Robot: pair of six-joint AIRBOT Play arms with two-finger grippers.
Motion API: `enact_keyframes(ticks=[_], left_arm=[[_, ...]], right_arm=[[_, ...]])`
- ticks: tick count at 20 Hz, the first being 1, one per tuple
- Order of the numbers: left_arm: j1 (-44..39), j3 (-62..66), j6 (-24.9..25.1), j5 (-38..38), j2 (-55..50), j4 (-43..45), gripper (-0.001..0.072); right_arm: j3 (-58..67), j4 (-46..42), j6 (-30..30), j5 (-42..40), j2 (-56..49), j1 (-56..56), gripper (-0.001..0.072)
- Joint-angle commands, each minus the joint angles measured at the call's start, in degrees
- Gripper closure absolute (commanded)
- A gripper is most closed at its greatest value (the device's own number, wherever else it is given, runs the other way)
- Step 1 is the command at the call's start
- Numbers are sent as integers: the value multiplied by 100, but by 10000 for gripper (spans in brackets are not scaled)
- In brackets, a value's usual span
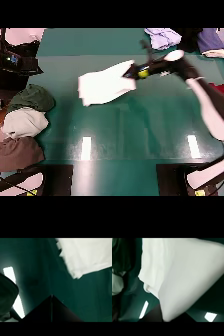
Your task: Fold the shirts.
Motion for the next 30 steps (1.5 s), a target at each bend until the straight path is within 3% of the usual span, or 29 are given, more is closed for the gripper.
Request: enact_keyframes(ticks=[1,7,12,17,22,30], left_arm=[[2,0,17,-7,-4,-2,678],[2,0,-28,-4,-4,-439,678],[2,2,-33,-31,-4,-737,678],[2,0,-90,-85,-4,-866,678],[2,0,-87,-234,-4,-866,679],[2,0,7,-297,-4,-861,678]], right_arm=[[-474,-1047,205,66,1040,-1478,702],[-745,-1126,264,-407,1770,-4186,702],[-745,-1067,264,-542,1766,-5403,702],[-638,-1069,262,-413,1773,-5742,702],[337,-1222,273,98,1773,-5740,702],[850,-3237,1432,1523,1849,-5740,701]])
